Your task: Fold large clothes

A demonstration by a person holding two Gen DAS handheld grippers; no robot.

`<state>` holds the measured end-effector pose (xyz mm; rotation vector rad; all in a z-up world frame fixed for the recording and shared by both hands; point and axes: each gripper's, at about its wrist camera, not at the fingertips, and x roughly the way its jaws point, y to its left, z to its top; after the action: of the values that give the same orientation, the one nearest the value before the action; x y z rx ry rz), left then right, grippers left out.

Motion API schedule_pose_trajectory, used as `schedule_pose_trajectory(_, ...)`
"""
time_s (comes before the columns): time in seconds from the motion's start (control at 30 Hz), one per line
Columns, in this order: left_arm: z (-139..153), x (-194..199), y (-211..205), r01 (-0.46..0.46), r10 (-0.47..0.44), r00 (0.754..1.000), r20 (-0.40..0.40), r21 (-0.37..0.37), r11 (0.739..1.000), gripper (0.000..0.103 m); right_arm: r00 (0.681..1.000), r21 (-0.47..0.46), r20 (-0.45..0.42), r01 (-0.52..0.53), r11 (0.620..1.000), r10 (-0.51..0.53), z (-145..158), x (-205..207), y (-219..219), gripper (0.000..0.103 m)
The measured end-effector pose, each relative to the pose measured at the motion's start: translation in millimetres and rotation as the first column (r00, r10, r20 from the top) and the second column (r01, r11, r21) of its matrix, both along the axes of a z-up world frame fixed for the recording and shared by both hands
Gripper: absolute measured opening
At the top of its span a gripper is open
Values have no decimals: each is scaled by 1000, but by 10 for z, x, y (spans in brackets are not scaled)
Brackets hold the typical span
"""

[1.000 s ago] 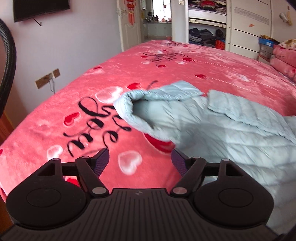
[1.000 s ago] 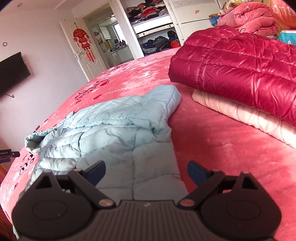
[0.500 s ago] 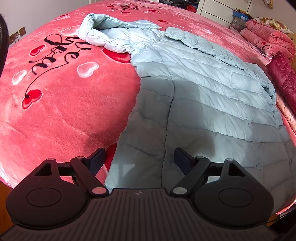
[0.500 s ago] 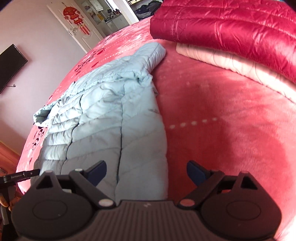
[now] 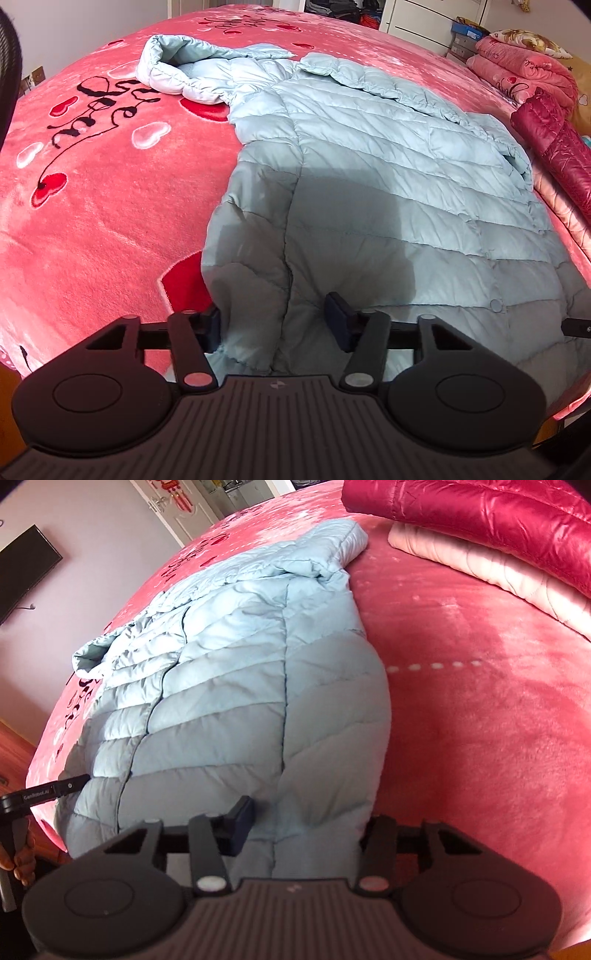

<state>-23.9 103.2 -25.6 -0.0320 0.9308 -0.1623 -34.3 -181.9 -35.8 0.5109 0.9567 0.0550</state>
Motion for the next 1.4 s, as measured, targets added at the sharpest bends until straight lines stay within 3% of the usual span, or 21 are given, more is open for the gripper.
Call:
schedule_pose_trajectory(0.03, 9, -14, -15, 0, 0, 1000, -1, 0, 1000, 39, 1000, 1, 1, 2, 1000, -2, 9, -4, 24, 29)
schedule_pose_trajectory(0.13, 58, -90, -89, 6, -7, 1000, 7, 22, 1000, 16, 1000, 2, 12, 10, 1000, -10, 62, -27, 86, 13)
schedule_pose_trajectory(0.2, 101, -132, -101, 10, -10, 1000, 12, 22, 1000, 11, 1000, 1, 24, 16, 1000, -16, 106, -55, 111, 8)
schedule_pose_trajectory(0.5, 356, -252, -51, 19, -18, 999, 34, -51, 999, 9, 989, 102, 114, 79, 992, -91, 379, -311, 21, 5)
schedule_pose_trajectory(0.87, 579, -494, -20, 89, -89, 996, 17, -25, 996, 9, 993, 99, 101, 55, 994, -65, 562, -601, 108, 4)
schedule_pose_trajectory(1.0, 579, -485, 5, 100, -100, 995, -2, -5, 995, 10, 997, 71, 75, 27, 997, -33, 601, -665, 176, 5)
schedule_pose_trajectory(1.17, 610, -460, 18, 94, -93, 996, -10, 21, 995, 17, 999, -22, 53, 14, 1000, -13, 641, -639, 230, 14)
schedule_pose_trajectory(1.23, 670, -463, 24, 86, -86, 996, -7, 24, 996, 20, 998, -33, 59, 22, 999, -20, 667, -644, 230, 34)
schedule_pose_trajectory(1.27, 717, -483, 9, 86, -86, 996, -2, 29, 996, 22, 997, -47, 68, 29, 998, -25, 696, -653, 238, 38)
schedule_pose_trajectory(1.3, 760, -488, 7, 84, -84, 996, 4, 34, 996, 30, 996, -65, 79, 33, 997, -28, 730, -684, 247, 44)
schedule_pose_trajectory(1.4, 977, -651, -92, 109, -110, 993, 41, 38, 993, 54, 994, -113, 104, 34, 993, -23, 830, -764, 283, 49)
